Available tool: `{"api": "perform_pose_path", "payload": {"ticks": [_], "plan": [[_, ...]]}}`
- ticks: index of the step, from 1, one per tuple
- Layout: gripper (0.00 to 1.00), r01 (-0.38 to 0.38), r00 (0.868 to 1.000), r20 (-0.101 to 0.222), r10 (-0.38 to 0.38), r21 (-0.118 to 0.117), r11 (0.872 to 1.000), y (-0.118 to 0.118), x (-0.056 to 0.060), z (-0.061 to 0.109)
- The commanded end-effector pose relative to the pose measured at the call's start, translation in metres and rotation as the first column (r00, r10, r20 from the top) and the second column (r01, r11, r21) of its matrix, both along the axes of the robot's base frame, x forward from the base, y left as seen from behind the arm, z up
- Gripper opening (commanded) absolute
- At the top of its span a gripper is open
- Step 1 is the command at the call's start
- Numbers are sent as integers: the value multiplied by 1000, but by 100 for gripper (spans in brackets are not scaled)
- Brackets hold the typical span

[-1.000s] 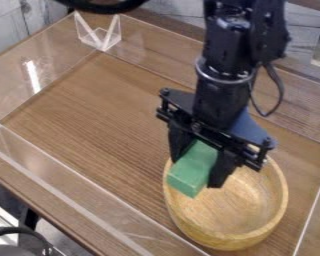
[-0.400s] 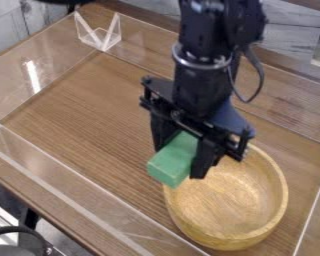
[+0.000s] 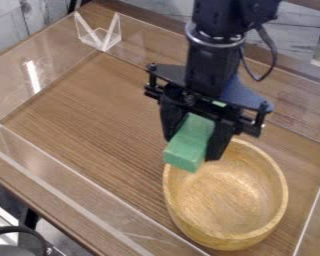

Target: Remove the green block from inside the brown bowl and put it on the table

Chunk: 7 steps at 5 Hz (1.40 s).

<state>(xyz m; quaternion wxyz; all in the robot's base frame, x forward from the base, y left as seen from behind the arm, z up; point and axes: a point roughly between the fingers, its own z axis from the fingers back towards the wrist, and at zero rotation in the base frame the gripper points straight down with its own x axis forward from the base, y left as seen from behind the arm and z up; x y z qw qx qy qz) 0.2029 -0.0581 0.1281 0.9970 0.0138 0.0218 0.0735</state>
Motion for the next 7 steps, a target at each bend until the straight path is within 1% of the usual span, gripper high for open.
{"api": "perform_pose_path", "payload": {"ticks": [1,2,3,4,5,6,7], "plan": [[0,45,998,48,-45,-7,999,3,8,15],[0,106,993,49,-106,-4,994,5,7,20],[0,134,990,51,-134,-2,991,21,7,18],[0,127,990,56,-127,1,992,53,4,13],[0,77,995,69,-77,2,997,77,-7,4],[0,44,996,78,-44,6,999,87,-13,-11],[0,79,994,80,-79,8,997,88,-12,-26]]}}
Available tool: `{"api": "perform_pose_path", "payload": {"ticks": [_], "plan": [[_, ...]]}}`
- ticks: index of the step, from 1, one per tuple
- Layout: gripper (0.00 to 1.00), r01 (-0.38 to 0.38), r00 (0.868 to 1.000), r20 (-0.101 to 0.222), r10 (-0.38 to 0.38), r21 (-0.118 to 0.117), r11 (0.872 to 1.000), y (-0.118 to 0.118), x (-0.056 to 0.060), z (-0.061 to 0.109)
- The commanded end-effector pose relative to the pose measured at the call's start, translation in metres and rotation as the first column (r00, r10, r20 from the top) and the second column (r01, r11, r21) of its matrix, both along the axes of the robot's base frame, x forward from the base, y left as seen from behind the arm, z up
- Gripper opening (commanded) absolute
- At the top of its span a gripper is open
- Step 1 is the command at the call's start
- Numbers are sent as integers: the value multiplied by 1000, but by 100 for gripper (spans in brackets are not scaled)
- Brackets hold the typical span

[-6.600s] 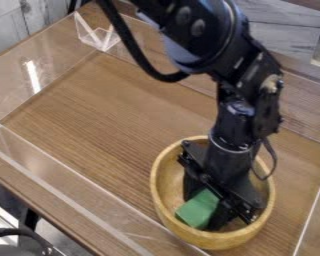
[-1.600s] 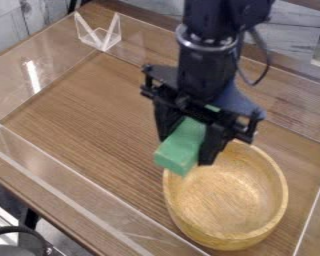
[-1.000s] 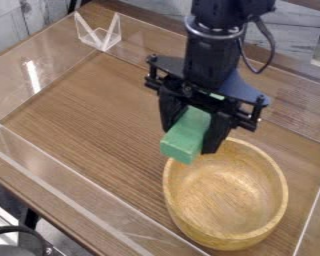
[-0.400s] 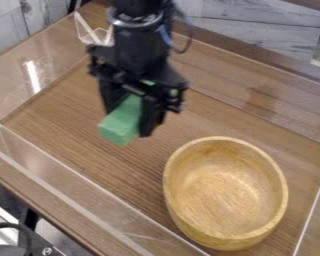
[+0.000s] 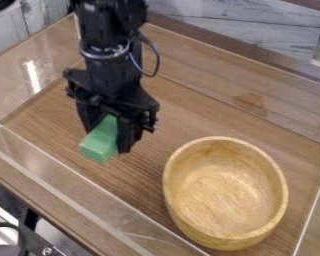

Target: Remove the green block from inside the brown bowl and put it on the table

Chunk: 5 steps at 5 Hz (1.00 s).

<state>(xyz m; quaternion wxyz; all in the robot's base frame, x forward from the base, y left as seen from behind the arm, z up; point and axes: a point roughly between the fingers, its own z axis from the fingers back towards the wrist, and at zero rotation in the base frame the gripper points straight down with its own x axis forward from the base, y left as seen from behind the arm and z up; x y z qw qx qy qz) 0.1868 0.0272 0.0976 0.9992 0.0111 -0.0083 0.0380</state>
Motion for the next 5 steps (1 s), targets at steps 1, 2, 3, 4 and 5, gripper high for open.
{"api": "perform_pose_path", "payload": {"ticks": [1,2,3,4,5], "plan": [[0,47,999,21,-47,2,999,2,7,-9],[0,56,998,23,-55,-7,998,-7,13,-8],[0,62,998,24,-62,-17,998,-15,18,-4],[0,48,999,26,-48,-26,999,-11,21,-8],[0,27,999,27,-26,-30,999,-6,24,-12]]}}
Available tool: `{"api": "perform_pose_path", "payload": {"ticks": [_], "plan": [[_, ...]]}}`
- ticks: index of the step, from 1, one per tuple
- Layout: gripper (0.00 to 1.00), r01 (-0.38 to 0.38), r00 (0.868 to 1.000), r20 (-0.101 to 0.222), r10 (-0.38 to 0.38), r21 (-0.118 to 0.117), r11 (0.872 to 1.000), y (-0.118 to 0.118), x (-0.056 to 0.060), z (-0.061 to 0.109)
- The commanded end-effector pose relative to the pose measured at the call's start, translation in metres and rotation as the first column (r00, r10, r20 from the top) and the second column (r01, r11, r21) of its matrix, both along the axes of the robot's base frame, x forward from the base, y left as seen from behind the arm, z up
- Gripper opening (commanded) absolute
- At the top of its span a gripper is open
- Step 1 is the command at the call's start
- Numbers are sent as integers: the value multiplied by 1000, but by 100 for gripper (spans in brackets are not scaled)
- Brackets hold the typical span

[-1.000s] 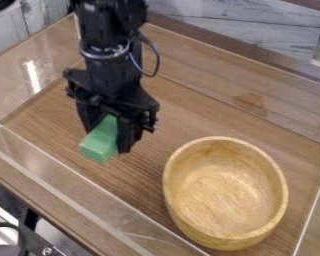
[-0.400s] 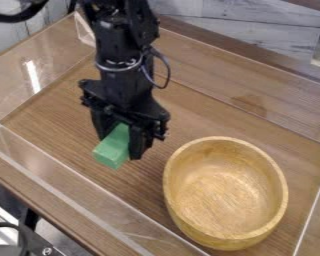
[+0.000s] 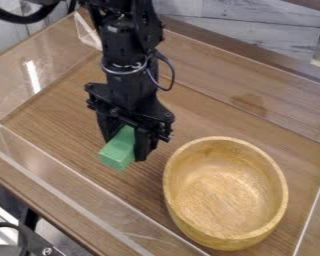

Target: Remove the green block from inside the brown bowl and put it on the table

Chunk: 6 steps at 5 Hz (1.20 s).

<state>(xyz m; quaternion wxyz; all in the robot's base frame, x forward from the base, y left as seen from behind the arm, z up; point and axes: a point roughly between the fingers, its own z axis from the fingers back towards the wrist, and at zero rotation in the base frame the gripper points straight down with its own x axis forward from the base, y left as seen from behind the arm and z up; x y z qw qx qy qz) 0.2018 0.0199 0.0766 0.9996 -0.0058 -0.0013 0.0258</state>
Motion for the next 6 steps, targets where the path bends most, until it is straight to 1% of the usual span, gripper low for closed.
{"api": "perform_pose_path", "payload": {"ticks": [1,2,4,5,6], "plan": [[0,9,999,41,-9,0,1000,8,15,0],[0,17,999,43,-17,-3,1000,13,20,-9],[0,55,998,44,-55,-14,998,23,13,-13],[100,72,996,45,-71,-16,997,39,17,-4],[0,77,996,50,-76,-11,997,55,21,-3]]}}
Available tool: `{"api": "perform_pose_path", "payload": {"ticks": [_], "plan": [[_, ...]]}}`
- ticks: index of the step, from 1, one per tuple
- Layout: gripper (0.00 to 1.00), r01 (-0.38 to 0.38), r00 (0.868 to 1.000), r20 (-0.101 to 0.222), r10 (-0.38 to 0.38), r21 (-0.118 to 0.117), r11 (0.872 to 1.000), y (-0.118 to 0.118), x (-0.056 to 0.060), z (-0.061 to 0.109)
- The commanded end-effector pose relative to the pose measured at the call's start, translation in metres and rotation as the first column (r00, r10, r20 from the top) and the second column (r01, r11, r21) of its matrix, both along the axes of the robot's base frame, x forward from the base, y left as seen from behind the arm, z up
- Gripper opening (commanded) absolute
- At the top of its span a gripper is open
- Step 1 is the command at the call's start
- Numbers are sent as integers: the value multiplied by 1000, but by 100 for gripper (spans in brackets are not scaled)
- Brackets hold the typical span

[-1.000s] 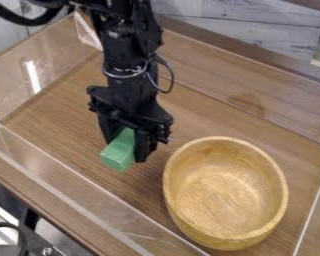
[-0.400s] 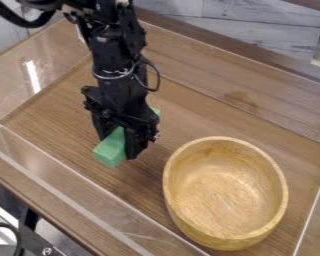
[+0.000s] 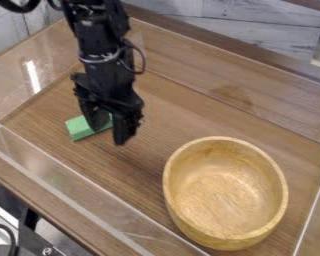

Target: Remove the green block from inside the brown bowl and put it on the table

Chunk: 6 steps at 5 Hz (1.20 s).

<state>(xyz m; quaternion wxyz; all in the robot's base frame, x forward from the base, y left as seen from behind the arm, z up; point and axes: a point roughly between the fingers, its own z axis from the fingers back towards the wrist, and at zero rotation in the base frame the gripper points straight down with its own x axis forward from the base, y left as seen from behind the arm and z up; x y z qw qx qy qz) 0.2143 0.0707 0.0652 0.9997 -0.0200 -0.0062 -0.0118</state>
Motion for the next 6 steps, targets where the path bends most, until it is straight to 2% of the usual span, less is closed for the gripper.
{"api": "perform_pose_path", "payload": {"ticks": [1,2,3,4,5,6], "plan": [[0,29,999,36,-30,14,999,-6,5,6],[100,53,998,27,-53,14,998,-17,2,6],[100,50,999,20,-50,15,999,-20,4,3],[0,50,999,14,-51,16,999,-22,6,0],[0,52,999,11,-52,16,999,-16,6,0],[100,50,999,7,-50,16,999,-10,5,1]]}}
